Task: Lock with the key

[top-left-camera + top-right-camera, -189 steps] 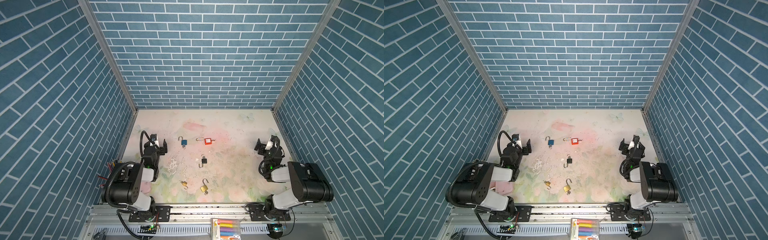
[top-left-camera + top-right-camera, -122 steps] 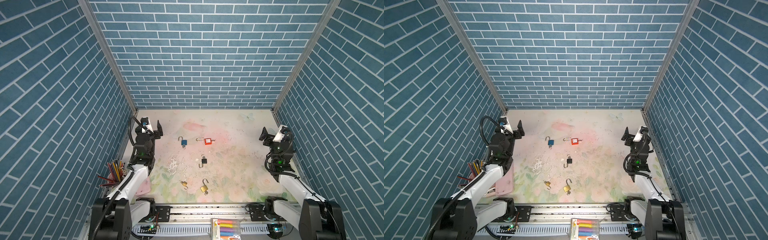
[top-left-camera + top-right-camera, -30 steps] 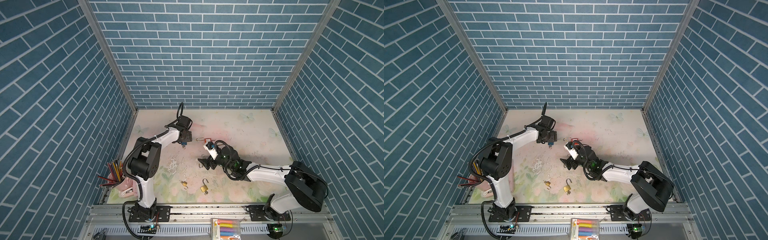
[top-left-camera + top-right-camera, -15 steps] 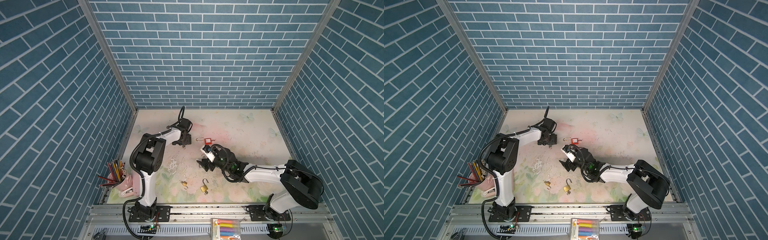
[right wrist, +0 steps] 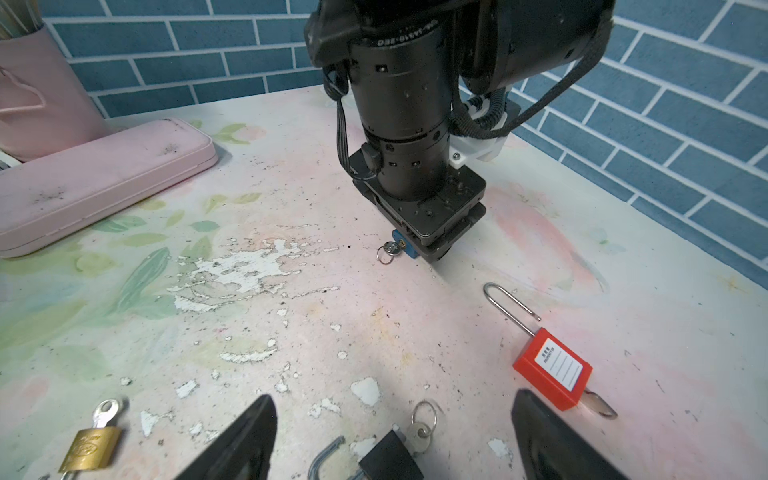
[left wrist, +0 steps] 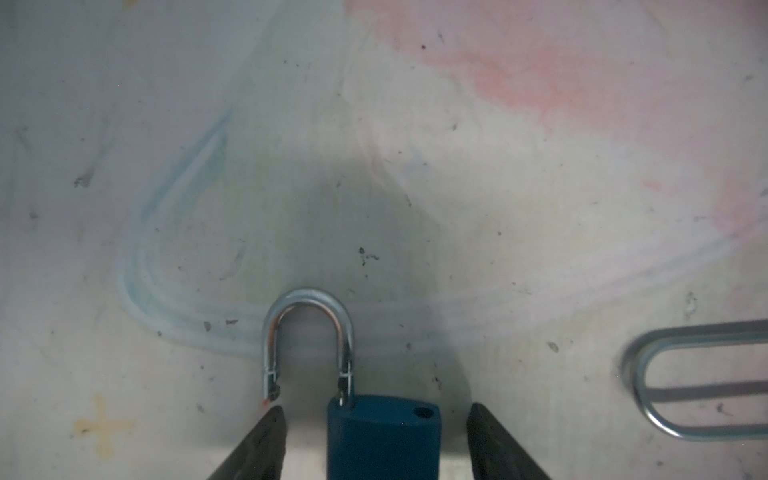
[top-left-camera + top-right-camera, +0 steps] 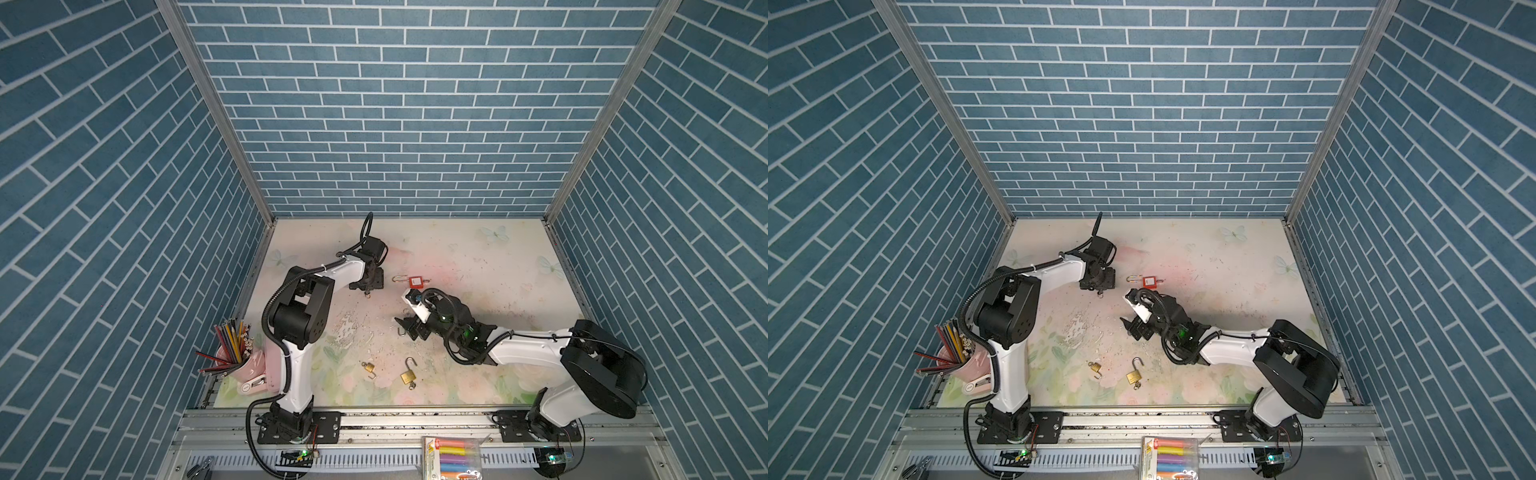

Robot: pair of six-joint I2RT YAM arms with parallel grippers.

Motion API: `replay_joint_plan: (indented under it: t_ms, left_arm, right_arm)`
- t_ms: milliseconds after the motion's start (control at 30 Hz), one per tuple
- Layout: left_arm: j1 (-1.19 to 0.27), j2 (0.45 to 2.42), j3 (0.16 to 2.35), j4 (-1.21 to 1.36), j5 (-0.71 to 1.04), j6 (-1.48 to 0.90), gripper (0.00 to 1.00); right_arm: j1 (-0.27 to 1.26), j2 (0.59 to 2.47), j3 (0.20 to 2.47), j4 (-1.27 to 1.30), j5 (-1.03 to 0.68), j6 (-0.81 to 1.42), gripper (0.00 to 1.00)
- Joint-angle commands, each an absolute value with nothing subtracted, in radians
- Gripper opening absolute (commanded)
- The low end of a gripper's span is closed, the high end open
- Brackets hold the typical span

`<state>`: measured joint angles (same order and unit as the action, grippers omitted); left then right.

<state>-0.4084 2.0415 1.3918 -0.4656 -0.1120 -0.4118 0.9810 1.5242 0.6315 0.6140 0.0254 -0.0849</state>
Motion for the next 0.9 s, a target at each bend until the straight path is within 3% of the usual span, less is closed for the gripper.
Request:
replay_joint_plan:
  t_ms: [0, 400, 867]
  left_arm:
    - [-0.414, 2.052, 1.381, -0.487, -0.100, -0.425, 0.65]
    - [-0.412, 2.047, 1.357, -0.488, -0.095, -0.429, 0.51]
    - [-0.444, 1.995, 1.371, -0.468, -0.127, -0.374, 0.00]
  right_arm:
    - [0.984, 1.534, 0.660, 0.633, 0.058, -0.129, 0.89]
    - [0.984, 1.527, 0.663, 0.624, 0.096, -0.131, 0.88]
    - [0.949, 1.477, 0.698, 0.597, 0.172, 0.004, 0.89]
